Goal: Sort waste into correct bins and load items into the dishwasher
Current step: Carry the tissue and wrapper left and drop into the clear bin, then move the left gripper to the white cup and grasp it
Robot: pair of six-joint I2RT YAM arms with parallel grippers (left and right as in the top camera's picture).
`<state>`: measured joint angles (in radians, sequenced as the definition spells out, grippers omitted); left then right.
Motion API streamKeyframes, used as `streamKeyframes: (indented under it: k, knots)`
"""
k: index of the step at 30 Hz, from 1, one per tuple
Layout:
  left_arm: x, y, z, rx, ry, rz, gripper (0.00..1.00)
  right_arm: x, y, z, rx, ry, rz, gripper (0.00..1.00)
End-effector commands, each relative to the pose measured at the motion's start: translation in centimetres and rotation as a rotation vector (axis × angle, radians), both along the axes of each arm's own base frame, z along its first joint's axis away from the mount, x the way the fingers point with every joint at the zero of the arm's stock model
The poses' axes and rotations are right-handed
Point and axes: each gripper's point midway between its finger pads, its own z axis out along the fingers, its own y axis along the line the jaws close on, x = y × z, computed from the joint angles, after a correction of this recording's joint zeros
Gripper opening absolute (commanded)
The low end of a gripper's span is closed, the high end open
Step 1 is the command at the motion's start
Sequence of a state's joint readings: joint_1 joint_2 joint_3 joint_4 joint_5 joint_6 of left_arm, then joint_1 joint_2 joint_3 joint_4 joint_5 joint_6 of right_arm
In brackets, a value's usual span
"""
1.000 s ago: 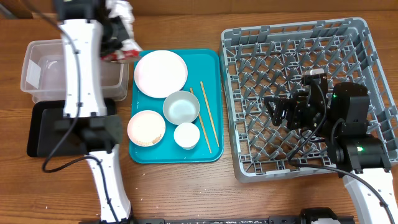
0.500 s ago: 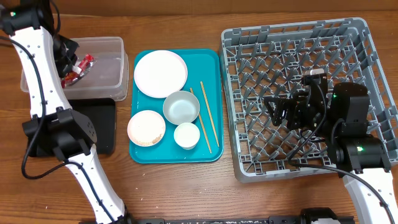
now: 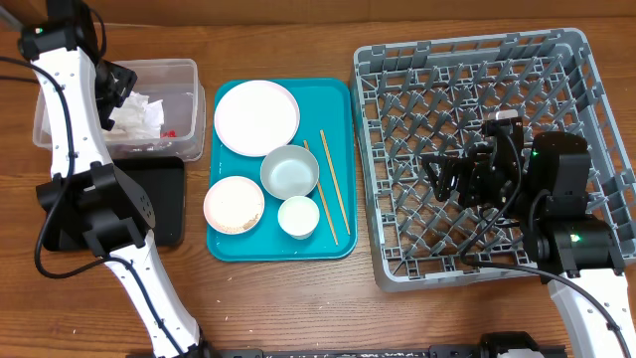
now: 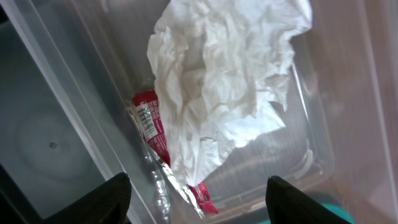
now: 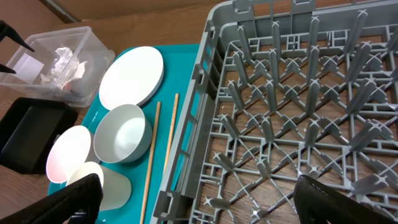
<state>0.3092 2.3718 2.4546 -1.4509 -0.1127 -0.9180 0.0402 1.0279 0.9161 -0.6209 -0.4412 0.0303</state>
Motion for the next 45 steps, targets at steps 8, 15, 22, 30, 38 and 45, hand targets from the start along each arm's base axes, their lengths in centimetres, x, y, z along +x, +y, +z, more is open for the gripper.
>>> streamKeyframes:
  k: [8,15,22,30,38,45]
  knots:
    - [-0.7,-3.1,11.9,0.064,-0.188,-0.459,0.75,0.3,0.3,1.3,0.011,-0.03,0.01,1.0]
    - [-3.3,-8.3,16.6,0.035,-0.274,-0.783,0.66,-0.1,1.0,1.5,0.038,-0.028,0.045,1.0]
    - [-9.0,-13.2,18.7,-0.025,-0.282,-0.936,0.67,-0.2,1.2,1.6,0.062,-0.017,0.045,1.0]
    - [-17.4,-18.6,15.1,-0.115,-0.151,-1.131,0.73,-0.1,1.2,1.8,0.062,-0.026,0.045,1.0]
    - [-19.5,-26.5,5.9,-0.256,-0.008,-1.422,0.77,-0.1,1.2,1.7,0.062,-0.024,0.045,1.0]
    - [-21.6,-31.3,-1.1,-0.319,0.098,-1.525,0.77,-0.1,1.2,1.7,0.062,-0.024,0.045,1.0]
